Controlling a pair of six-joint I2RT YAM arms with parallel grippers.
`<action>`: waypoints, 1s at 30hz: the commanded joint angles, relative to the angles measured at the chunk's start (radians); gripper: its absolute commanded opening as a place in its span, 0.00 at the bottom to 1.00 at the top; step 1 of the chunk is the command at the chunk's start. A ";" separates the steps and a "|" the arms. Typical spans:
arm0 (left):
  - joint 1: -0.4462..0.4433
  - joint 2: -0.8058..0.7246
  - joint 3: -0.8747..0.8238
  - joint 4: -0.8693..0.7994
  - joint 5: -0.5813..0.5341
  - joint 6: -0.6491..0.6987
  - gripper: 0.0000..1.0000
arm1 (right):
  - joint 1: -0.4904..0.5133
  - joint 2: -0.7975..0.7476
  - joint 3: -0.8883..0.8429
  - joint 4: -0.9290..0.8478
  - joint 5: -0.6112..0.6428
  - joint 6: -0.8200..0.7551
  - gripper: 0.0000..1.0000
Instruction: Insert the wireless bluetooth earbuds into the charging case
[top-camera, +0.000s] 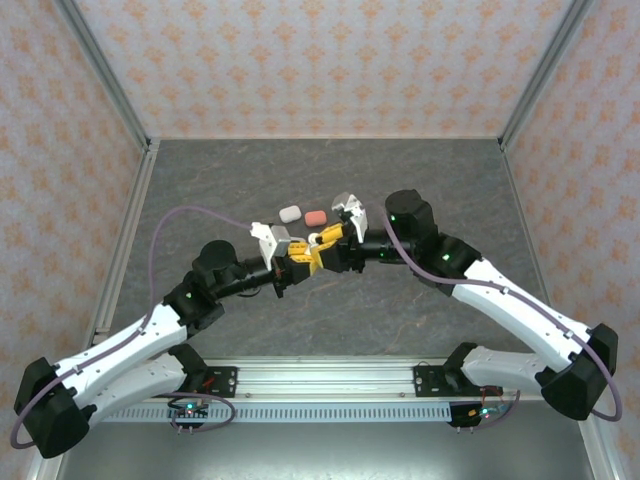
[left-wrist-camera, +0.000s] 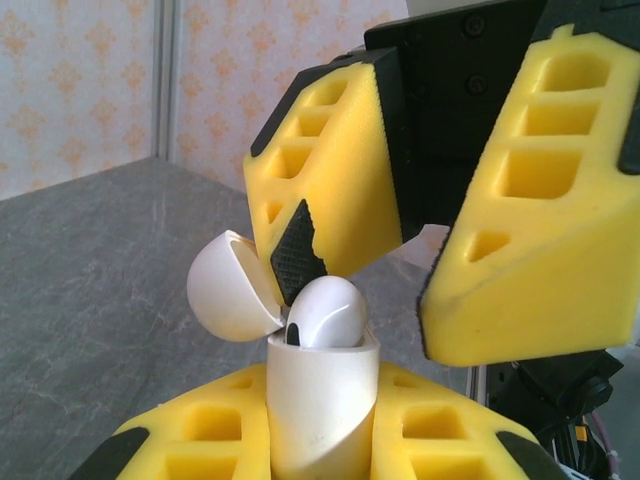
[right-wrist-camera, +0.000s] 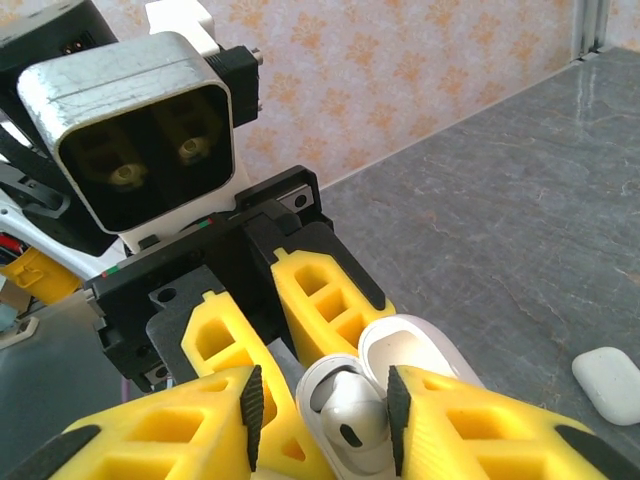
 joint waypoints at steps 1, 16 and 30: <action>-0.005 -0.027 -0.008 0.081 -0.003 0.004 0.00 | 0.004 -0.007 0.069 -0.058 0.015 -0.022 0.43; -0.005 -0.124 -0.057 0.033 -0.086 0.044 0.00 | -0.163 -0.078 0.109 -0.260 0.385 0.114 0.59; -0.005 -0.210 -0.096 -0.046 -0.134 0.078 0.00 | -0.227 0.480 0.194 -0.582 0.609 0.055 0.56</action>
